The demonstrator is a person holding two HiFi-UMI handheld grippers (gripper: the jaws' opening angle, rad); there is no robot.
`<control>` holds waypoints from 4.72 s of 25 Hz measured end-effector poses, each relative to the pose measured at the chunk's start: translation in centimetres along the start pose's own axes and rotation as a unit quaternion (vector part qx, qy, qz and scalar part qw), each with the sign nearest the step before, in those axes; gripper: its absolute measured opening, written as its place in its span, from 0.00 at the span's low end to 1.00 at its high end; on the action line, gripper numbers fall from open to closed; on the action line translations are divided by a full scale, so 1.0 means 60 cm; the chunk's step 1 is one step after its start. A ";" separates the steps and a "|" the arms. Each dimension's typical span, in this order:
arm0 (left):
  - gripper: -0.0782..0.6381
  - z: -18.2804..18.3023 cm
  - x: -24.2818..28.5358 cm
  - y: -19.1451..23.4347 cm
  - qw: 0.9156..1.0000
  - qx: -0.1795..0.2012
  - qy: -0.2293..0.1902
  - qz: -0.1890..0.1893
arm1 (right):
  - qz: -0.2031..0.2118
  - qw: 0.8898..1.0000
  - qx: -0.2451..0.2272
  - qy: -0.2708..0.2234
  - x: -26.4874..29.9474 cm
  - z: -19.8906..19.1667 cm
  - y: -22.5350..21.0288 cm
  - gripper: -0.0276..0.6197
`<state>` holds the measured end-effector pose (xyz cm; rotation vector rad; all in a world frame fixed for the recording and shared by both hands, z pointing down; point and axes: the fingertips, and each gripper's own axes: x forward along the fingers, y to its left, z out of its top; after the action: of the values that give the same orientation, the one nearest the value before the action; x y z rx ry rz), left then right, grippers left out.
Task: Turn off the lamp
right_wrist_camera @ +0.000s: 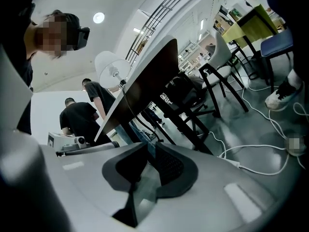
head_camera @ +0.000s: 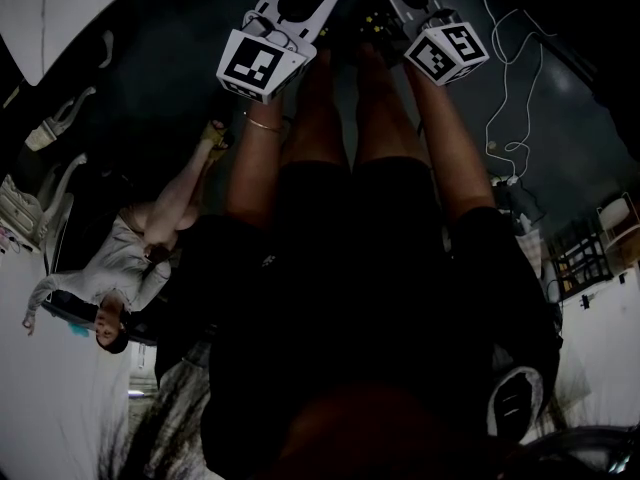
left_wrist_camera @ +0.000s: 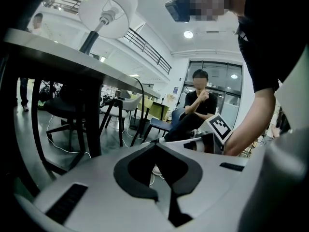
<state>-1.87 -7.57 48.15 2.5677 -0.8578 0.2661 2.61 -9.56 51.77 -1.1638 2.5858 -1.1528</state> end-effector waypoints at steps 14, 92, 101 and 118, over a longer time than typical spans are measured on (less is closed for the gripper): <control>0.12 0.013 0.028 -0.020 1.000 -0.003 -0.004 0.006 | 0.001 1.000 -0.010 -0.020 -0.046 0.048 0.010 0.05; 0.12 0.422 -0.023 -0.110 0.990 0.097 -0.098 0.009 | 0.089 0.976 -0.158 -0.123 -0.113 0.409 0.278 0.04; 0.12 0.456 -0.030 -0.129 0.986 0.125 -0.110 0.007 | 0.088 0.971 -0.168 -0.144 -0.127 0.458 0.300 0.04; 0.12 0.473 -0.075 -0.160 0.982 0.134 -0.134 0.017 | 0.104 0.968 -0.184 -0.136 -0.146 0.447 0.346 0.04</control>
<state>1.80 -10.87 18.28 2.8868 -1.0231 0.0473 5.64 -11.02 16.90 -0.9887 2.6843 -0.4451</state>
